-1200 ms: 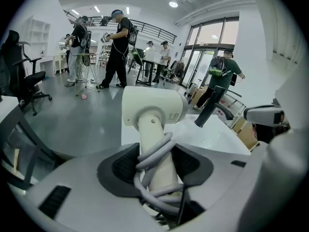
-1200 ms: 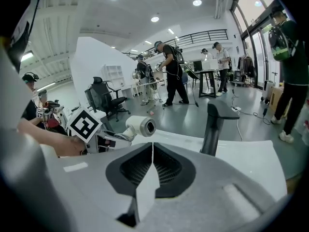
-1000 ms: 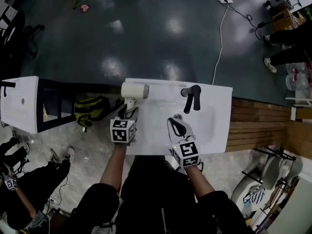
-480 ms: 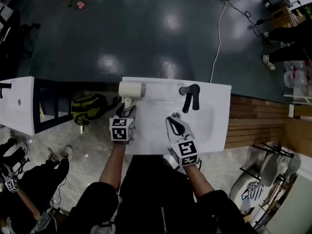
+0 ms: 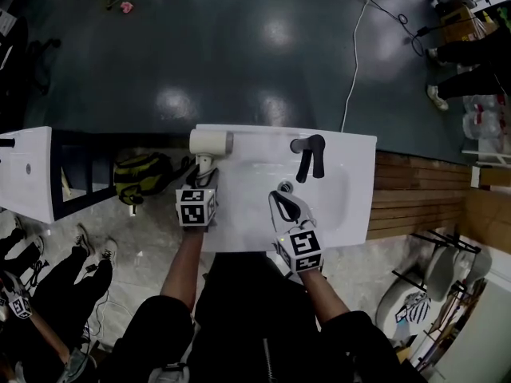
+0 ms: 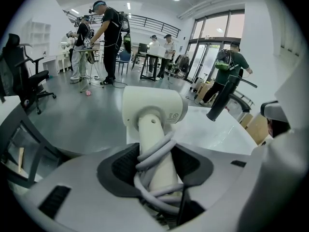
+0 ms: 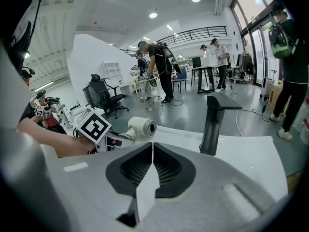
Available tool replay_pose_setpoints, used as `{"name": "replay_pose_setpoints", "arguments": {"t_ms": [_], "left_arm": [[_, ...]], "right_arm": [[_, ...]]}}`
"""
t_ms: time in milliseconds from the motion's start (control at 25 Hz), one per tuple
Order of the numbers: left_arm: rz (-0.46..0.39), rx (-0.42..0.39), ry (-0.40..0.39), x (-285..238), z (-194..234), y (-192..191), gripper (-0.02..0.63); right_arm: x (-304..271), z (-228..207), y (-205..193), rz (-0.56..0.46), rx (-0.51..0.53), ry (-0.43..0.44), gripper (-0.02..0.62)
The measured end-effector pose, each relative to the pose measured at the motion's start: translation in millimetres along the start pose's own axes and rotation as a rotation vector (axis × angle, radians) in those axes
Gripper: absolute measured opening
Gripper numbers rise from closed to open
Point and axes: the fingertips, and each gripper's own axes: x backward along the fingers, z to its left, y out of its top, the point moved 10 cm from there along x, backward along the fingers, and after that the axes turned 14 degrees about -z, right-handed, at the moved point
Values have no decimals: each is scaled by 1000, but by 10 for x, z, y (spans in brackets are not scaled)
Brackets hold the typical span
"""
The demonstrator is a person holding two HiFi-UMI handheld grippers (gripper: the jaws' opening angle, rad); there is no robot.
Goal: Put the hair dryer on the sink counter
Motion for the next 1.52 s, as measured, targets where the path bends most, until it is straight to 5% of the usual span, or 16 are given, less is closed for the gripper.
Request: {"name": "replay_pose_setpoints", "arguments": {"t_ms": [1520], "left_arm": [[-10,-59,7,51,-65,56,218]], "right_arm": [[102,57,-2,-20,6,7,5]]}}
